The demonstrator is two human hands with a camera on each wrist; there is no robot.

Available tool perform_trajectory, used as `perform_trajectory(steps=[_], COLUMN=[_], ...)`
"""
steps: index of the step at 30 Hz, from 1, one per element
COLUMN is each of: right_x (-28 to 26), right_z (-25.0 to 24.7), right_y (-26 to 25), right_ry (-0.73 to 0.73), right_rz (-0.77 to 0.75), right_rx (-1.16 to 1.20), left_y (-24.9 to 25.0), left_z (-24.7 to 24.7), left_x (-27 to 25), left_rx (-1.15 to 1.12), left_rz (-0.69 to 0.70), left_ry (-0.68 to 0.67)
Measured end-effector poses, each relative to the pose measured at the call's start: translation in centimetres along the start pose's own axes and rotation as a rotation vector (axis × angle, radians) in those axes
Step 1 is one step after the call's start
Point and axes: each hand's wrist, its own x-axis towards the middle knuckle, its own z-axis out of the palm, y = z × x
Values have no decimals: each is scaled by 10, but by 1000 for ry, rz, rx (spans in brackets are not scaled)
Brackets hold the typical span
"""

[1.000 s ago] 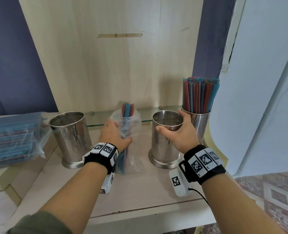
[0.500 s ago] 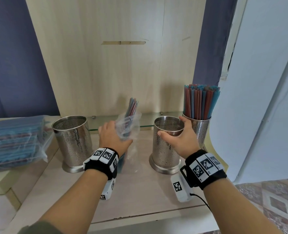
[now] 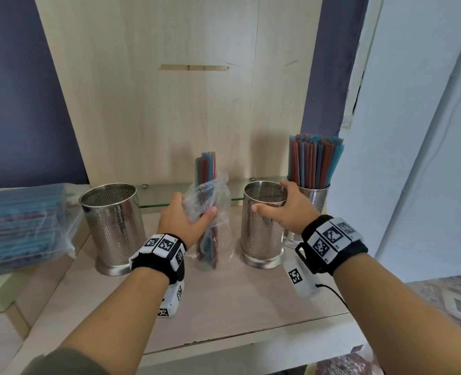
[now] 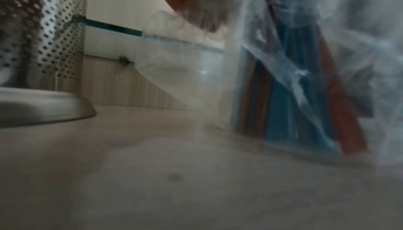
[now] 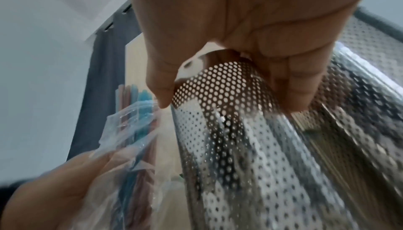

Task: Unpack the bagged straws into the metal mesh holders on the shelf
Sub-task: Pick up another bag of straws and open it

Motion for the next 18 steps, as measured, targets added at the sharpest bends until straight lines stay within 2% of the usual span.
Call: perform_trajectory(steps=[3, 5, 6, 8, 10, 13, 18], right_x=[-6, -15, -20, -29, -31, -16, 17], right_z=[-9, -13, -13, -10, 0, 24, 47], right_y=[-24, -45, -57, -83, -104, -117, -111], right_ry=[-93, -44, -3, -6, -69, -90, -5], right_rz=[50, 2, -74, -265, -337, -193, 15], right_rx=[-348, -576, -607, -495, -341, -138, 92], left_y=[-5, -11, -14, -17, -15, -4, 8], left_z=[-2, -3, -4, -6, -7, -5, 2], left_x=[3, 5, 7, 9, 8, 2, -4], left_rx=[15, 9, 4, -1, 21, 77, 92], left_rz=[-7, -20, -26, -38, -30, 19, 19], left_ry=[-20, -33, -34, -32, -46, -123, -191])
